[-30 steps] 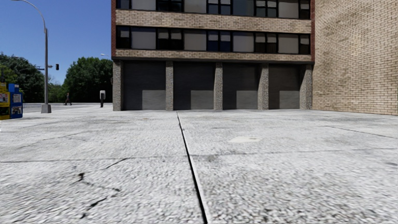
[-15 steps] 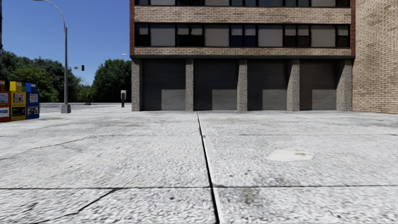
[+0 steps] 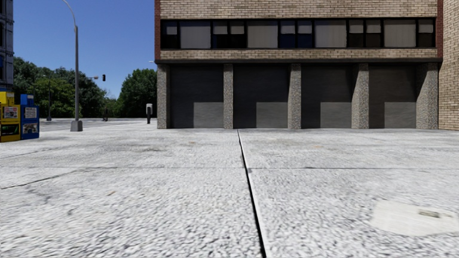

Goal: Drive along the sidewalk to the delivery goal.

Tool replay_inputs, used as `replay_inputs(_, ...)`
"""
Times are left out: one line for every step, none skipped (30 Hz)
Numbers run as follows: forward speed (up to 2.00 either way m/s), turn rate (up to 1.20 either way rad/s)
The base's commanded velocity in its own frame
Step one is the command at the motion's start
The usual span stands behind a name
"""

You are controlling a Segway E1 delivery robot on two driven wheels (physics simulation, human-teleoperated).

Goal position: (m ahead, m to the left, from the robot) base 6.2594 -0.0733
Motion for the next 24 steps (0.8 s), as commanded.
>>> replay_inputs(2.0, 0.0)
replay_inputs(2.0, 0.0)
replay_inputs(2.0, 0.0)
replay_inputs(2.0, 0.0)
replay_inputs(2.0, 0.0)
replay_inputs(2.0, 0.0)
replay_inputs(2.0, 0.0)
replay_inputs(2.0, 0.0)
replay_inputs(2.0, 0.0)
replay_inputs(2.0, 0.0)
replay_inputs(2.0, 0.0)
replay_inputs(2.0, 0.0)
replay_inputs(2.0, 0.0)
replay_inputs(2.0, 0.0)
replay_inputs(2.0, 0.0)
replay_inputs(2.0, 0.0)
replay_inputs(2.0, 0.0)
replay_inputs(2.0, 0.0)
replay_inputs(2.0, 0.0)
replay_inputs(2.0, 0.0)
replay_inputs(2.0, 0.0)
replay_inputs(2.0, 0.0)
replay_inputs(2.0, 0.0)
replay_inputs(2.0, 0.0)
